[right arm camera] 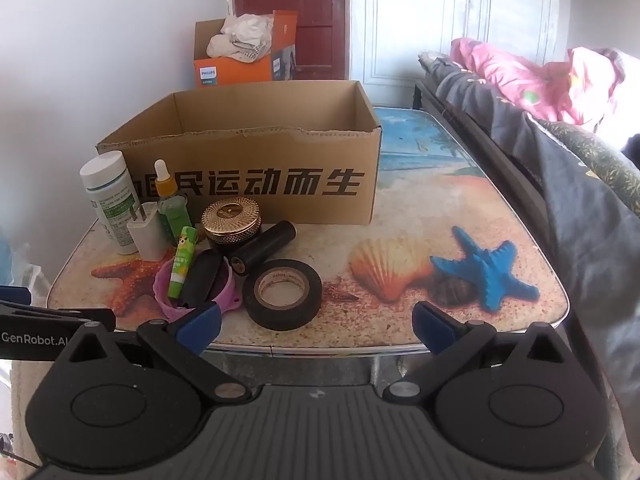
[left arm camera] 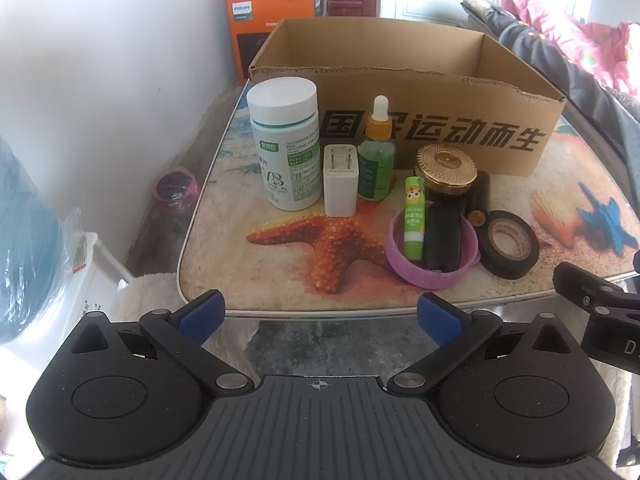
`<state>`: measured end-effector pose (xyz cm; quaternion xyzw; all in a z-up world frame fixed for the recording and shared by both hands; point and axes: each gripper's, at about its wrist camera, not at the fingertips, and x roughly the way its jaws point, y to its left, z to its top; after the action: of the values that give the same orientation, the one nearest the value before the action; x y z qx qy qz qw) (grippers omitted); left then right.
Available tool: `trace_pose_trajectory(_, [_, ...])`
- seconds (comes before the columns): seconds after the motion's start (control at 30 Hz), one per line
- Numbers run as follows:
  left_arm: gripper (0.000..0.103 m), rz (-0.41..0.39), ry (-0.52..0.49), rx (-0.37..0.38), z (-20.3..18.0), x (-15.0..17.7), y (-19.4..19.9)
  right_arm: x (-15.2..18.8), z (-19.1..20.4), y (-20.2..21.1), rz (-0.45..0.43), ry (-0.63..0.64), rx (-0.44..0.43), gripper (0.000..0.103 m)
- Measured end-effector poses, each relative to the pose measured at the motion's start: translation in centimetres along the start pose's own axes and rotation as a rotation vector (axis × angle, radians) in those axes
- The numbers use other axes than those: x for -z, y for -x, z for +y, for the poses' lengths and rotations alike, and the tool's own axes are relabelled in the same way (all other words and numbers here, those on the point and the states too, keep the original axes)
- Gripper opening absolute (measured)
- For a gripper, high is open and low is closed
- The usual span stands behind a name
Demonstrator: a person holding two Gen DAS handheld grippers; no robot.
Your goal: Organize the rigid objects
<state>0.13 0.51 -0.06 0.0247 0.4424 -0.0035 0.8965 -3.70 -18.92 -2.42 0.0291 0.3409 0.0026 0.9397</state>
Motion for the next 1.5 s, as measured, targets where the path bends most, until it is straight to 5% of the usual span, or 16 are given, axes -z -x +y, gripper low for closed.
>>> trace_pose_trajectory(1.5, [0.103, 0.016, 0.009, -0.018, 0.29, 0.02, -0.34, -0.24, 0.72, -0.02, 0.005, 0.033, 0.015, 0.103])
